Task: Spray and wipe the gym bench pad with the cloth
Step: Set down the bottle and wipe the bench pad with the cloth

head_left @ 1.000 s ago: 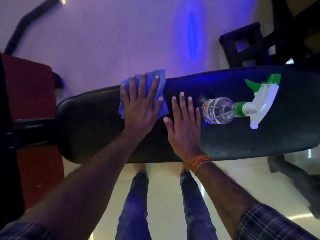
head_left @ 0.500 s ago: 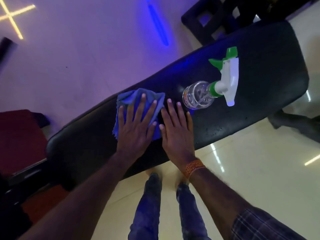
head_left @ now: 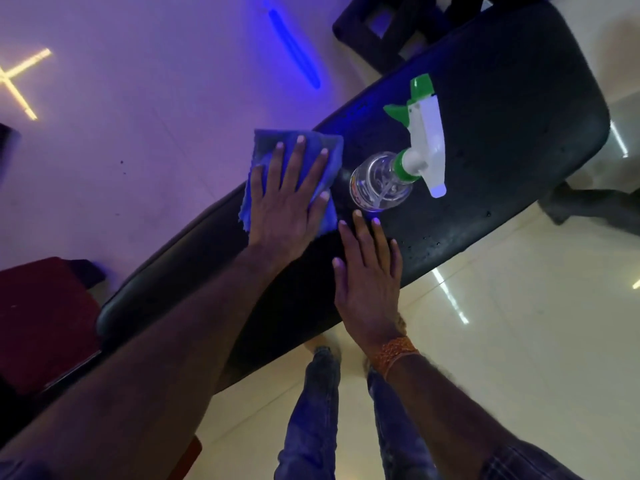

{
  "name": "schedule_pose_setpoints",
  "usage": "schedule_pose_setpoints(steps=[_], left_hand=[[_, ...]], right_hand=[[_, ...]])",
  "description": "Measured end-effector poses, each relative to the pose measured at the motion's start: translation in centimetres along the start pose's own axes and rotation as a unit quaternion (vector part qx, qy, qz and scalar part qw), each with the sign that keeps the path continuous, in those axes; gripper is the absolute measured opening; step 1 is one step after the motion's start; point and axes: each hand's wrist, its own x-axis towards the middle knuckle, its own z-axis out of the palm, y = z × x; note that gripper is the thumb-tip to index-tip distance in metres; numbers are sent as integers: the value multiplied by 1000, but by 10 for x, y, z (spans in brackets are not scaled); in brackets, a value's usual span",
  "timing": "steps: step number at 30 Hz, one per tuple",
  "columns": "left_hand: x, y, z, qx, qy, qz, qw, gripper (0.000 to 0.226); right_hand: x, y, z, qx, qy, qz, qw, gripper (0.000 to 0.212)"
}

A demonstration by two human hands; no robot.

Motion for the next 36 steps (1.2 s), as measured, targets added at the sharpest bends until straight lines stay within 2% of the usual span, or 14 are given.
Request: schedule_pose_setpoints(steps=[2,4,8,10,13,16,19,21,23,25,28,32,34,36], left_hand=[[10,6,3,5,5,-5,1000,58],[-18,13,9,19,16,10,1000,58],[-76,16,11,22,-11,23,999,60],[-53,10,11,21,2,27,999,60],[-20,10,12,17,24,-17,999,58],[-57,36,21,23,35,-58,997,58],[-117,58,26,22,17,-45,999,59],[-116,54,26,22,25,-36,999,60],[-89,49,26,20,58,-67,996,58],[-66,54,28,15,84,-144,986,57],[-81,95,46,12,104,-232,967,57],[-128,150,63,6,72,-252,965,58],[-119,142,62,15,91,-257,962,57],[-98,130,57,22,123,-299,946,56]], right_hand=[[-2,5,0,-2,14,17,1000,54],[-2,11,-2,-4,12,28,1000,55],[-3,20,-11,-14,-14,19,1000,58],[-3,24,-13,-21,-17,7,1000,58],[-2,31,-13,-15,-6,4,1000,54],[-2,39,-17,-24,-18,-19,999,53],[4,51,-25,-49,-33,-57,997,53],[7,59,-30,-65,-41,-82,994,53],[8,69,-30,-78,-41,-108,990,54],[9,79,-27,-79,-39,-129,988,55],[14,90,-29,-80,-39,-162,983,57],[27,113,-42,-89,-74,-250,961,55],[37,124,-50,-101,-84,-300,945,54],[46,133,-54,-108,-89,-330,933,53]])
